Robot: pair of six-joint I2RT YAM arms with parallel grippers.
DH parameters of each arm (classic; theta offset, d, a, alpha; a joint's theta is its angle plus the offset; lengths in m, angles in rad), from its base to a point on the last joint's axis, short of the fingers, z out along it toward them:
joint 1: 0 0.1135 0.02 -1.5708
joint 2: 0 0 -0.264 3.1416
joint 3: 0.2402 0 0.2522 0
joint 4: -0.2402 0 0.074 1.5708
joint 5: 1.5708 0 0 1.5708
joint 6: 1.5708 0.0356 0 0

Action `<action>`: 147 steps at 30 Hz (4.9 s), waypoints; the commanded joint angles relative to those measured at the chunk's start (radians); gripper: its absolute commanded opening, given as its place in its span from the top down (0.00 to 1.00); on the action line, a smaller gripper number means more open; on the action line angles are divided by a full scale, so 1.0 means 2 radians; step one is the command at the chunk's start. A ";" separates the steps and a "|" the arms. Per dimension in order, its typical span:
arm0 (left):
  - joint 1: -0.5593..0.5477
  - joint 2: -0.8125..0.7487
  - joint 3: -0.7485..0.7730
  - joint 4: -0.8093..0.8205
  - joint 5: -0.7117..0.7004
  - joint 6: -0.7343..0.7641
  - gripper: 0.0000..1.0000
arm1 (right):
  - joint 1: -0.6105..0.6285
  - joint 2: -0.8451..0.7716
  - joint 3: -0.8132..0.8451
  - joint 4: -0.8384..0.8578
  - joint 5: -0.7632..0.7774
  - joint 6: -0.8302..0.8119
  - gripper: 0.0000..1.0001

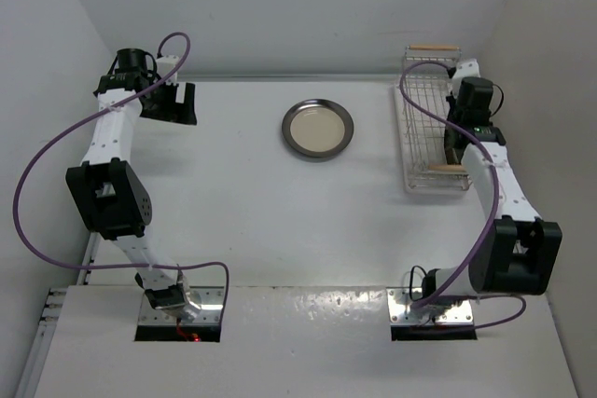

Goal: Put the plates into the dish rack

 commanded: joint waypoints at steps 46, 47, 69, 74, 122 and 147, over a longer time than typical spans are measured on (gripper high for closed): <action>0.002 -0.035 -0.041 0.003 -0.003 0.013 0.00 | 0.162 0.223 0.160 -0.041 -0.229 0.455 0.37; 0.002 -0.040 -0.047 0.003 -0.003 0.013 0.00 | 0.165 0.233 0.164 -0.035 -0.221 0.465 0.37; 0.002 -0.030 -0.052 0.003 -0.012 0.013 0.00 | 0.191 0.393 0.137 0.063 -0.194 0.587 1.00; 0.002 -0.030 -0.052 0.003 -0.012 0.013 0.00 | 0.193 0.383 0.125 0.074 -0.212 0.540 1.00; -0.003 -0.034 -0.035 -0.006 -0.016 0.017 0.00 | 0.033 -0.062 0.225 -0.005 -0.095 -0.007 1.00; -0.003 -0.038 -0.048 -0.006 -0.007 0.022 0.00 | 0.028 -0.001 0.060 0.074 -0.012 -0.132 1.00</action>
